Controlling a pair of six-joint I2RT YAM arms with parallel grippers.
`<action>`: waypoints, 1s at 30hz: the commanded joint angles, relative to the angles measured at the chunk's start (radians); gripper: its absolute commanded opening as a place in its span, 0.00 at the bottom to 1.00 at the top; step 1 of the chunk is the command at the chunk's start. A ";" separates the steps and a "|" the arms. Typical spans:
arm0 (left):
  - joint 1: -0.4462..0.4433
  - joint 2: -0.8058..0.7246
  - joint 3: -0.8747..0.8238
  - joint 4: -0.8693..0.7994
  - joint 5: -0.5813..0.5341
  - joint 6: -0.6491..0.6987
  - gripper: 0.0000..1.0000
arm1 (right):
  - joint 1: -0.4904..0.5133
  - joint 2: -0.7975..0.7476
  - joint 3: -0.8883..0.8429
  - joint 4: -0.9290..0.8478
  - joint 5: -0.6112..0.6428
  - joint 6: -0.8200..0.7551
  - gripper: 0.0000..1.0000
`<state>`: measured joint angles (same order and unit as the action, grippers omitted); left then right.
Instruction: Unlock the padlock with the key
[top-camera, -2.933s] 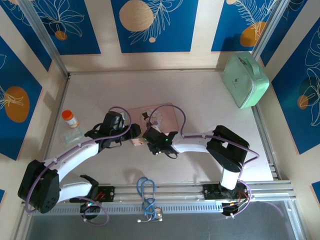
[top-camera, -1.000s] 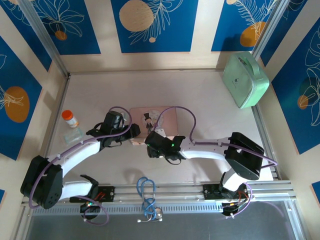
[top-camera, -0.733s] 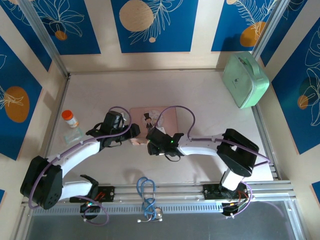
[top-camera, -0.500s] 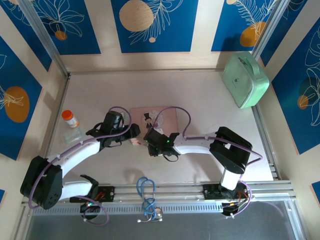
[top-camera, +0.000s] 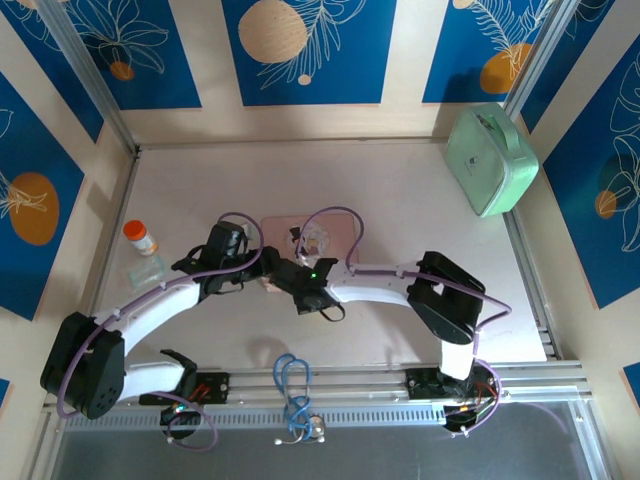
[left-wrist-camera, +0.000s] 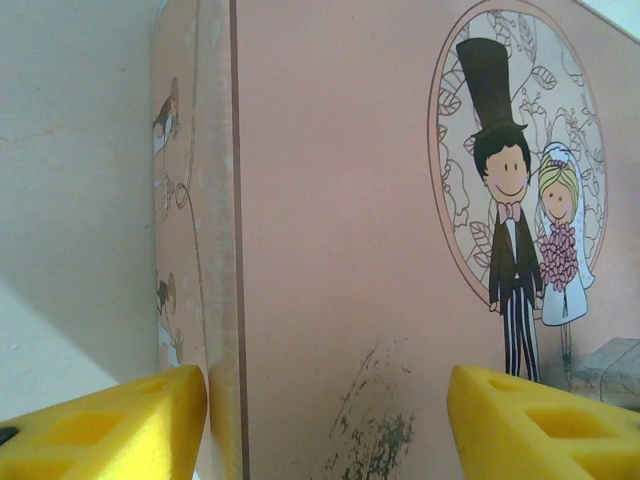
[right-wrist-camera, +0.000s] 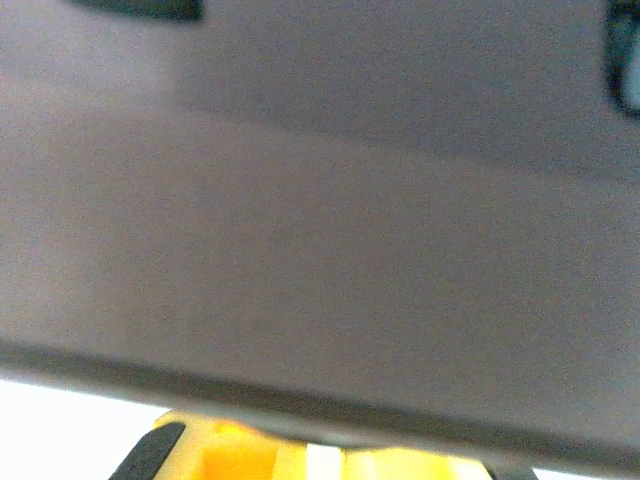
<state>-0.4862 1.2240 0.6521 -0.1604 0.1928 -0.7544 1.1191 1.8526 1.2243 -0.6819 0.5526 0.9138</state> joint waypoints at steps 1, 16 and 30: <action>0.003 -0.011 -0.019 0.022 0.024 -0.006 0.65 | 0.019 0.067 0.106 -0.264 0.109 0.099 0.00; 0.003 -0.008 -0.025 0.033 0.031 -0.013 0.64 | 0.075 0.089 0.151 -0.244 0.146 0.029 0.47; 0.006 -0.020 0.017 -0.014 0.023 0.001 0.63 | -0.137 -0.453 -0.456 0.466 -0.232 -0.067 0.15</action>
<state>-0.4782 1.2217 0.6388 -0.1532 0.2031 -0.7578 1.0389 1.4067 0.8444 -0.4187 0.4686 0.8570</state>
